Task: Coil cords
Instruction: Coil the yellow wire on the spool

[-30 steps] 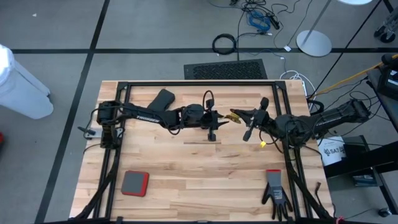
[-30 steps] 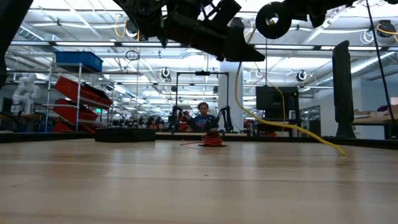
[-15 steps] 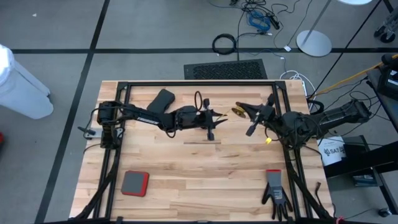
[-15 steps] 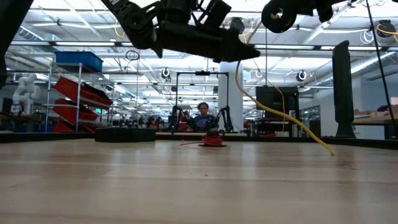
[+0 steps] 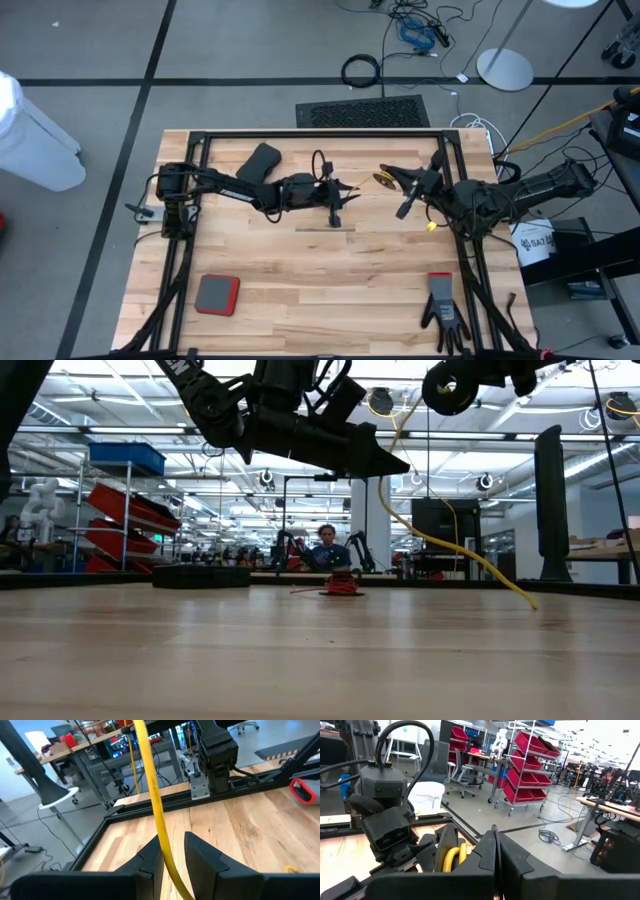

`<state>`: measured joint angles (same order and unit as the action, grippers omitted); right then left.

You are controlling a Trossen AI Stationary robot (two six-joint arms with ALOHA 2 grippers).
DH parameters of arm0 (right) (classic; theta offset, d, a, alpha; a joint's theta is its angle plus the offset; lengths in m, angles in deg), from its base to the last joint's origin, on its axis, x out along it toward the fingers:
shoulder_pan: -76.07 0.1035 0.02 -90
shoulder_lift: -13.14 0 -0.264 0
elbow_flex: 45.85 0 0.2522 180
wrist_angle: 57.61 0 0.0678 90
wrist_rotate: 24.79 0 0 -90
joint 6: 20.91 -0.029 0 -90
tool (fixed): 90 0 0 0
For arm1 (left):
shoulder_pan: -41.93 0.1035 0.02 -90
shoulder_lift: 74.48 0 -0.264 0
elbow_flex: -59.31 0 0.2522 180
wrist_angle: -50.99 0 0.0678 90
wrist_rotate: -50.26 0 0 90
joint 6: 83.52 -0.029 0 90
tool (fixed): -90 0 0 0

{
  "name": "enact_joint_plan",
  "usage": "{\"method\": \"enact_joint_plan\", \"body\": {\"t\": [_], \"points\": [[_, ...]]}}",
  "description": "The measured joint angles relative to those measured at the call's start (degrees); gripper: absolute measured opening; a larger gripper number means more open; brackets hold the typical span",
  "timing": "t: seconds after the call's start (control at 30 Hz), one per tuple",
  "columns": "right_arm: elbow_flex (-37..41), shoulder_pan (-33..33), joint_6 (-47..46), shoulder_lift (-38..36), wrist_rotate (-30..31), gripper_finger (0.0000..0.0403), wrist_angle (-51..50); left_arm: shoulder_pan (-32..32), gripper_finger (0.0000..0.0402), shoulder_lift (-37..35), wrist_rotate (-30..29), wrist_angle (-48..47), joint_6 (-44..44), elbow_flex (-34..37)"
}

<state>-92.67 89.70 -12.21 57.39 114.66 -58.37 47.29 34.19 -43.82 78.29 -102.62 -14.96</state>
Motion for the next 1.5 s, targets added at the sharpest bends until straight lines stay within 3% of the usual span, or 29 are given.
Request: {"method": "enact_joint_plan", "body": {"t": [0.6,0.9,1.5], "points": [[0.0,0.0,-0.8,0.0,0.2,0.0,-3.4,0.2,0.0083,-0.1,0.4,-6.8,2.4,0.0],[0.0,0.0,-2.6,0.0,0.3,0.0,-5.6,0.4,0.0124,-0.1,0.2,-9.8,3.9,0.0],[0.0,0.0,-2.2,0.0,0.2,0.0,-6.1,2.3,0.011,-1.4,0.9,-12.9,9.8,0.0]]}}
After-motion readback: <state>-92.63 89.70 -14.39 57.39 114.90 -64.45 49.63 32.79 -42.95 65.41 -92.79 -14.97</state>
